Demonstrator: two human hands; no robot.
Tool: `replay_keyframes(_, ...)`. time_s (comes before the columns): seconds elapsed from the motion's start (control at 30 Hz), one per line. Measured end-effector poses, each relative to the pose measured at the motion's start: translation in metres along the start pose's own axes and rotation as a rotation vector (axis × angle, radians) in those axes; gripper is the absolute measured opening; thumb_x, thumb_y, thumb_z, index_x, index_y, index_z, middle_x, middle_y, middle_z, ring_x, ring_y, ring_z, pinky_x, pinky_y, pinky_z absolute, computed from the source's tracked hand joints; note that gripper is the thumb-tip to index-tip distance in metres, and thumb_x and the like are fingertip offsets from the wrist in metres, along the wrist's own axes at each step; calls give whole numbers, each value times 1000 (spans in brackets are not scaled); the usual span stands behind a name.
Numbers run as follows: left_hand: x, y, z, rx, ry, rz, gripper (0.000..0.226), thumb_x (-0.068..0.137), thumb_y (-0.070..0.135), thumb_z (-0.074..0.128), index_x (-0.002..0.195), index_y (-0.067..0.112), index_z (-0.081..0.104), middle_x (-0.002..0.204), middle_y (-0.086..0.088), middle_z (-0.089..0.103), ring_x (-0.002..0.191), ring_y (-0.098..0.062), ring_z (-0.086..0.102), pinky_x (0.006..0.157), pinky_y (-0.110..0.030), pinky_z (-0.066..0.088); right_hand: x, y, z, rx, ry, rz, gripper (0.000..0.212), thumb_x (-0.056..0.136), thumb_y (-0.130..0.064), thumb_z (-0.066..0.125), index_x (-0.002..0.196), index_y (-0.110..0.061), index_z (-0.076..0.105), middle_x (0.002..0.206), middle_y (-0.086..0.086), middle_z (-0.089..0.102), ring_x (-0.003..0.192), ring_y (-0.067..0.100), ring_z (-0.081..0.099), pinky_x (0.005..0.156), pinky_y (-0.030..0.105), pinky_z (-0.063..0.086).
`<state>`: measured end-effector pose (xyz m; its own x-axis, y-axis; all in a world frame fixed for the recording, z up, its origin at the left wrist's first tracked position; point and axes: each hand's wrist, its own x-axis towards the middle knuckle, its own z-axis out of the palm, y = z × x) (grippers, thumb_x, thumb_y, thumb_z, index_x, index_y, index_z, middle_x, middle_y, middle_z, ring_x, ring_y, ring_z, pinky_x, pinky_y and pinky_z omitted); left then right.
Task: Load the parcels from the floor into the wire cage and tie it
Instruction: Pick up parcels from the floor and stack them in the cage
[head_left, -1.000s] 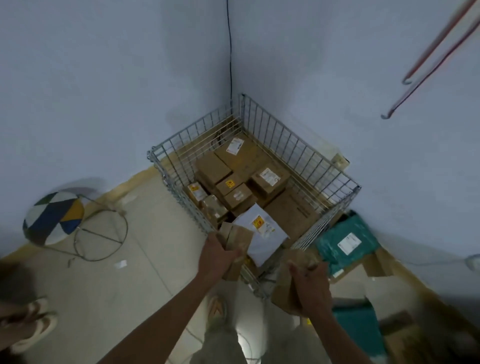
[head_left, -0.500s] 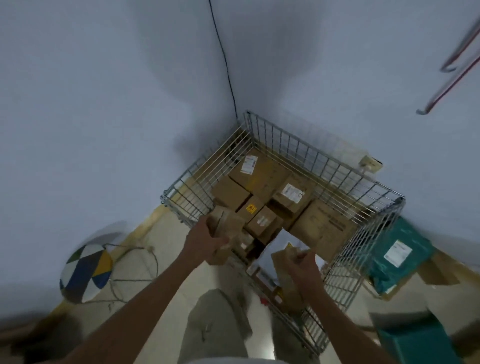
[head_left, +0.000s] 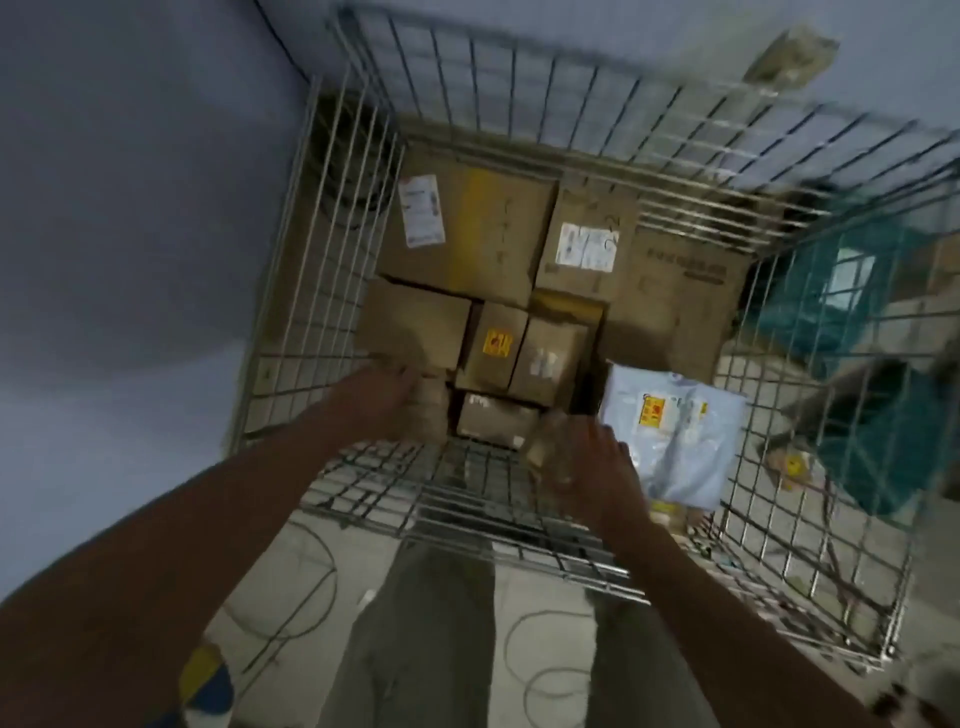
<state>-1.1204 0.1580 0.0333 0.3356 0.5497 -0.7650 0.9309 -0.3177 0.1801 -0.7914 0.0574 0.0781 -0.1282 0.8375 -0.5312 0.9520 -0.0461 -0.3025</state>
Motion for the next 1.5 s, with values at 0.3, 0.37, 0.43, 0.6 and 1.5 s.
replay_keyframes(0.3, 83, -19, 69, 319, -74, 123, 68, 74, 29, 84, 132, 14, 51, 121, -6, 59, 107, -26, 64, 76, -37, 54, 118, -54, 108, -254, -154, -276, 74, 76, -38, 77, 140, -18, 46, 136, 10, 54, 122, 30, 54, 101, 44, 44)
replay_keyframes(0.37, 97, -18, 85, 349, -50, 118, 57, 80, 23, 77, 132, 14, 53, 120, -5, 61, 106, -27, 66, 80, -39, 54, 135, -44, 129, -269, -175, -316, 79, 79, -42, 75, 146, -18, 41, 142, 12, 51, 128, 31, 51, 109, 44, 39)
replay_keyframes(0.43, 117, -25, 110, 363, -18, 130, 57, 80, 25, 79, 131, 15, 57, 124, -7, 63, 107, -27, 66, 85, -42, 56, 143, -33, 146, -289, -165, -361, 82, 81, -47, 73, 149, -19, 36, 147, 14, 46, 132, 32, 47, 114, 46, 35)
replay_keyframes(0.6, 139, -33, 146, 430, -23, 170, 86, 71, 47, 85, 141, 11, 50, 134, -9, 59, 116, -25, 62, 83, -41, 58, 132, -21, 159, -251, -107, -360, 73, 88, -46, 66, 150, -19, 38, 158, 18, 29, 142, 35, 33, 114, 47, 36)
replay_keyframes(1.5, -158, 230, -86, 294, 157, 446, 78, 88, 49, 2, 129, 17, 60, 131, -14, 61, 121, -37, 56, 93, -46, 48, -212, -43, -75, 356, 117, 697, 56, 99, -43, 49, 144, -11, 44, 146, 16, 46, 129, 39, 48, 102, 49, 44)
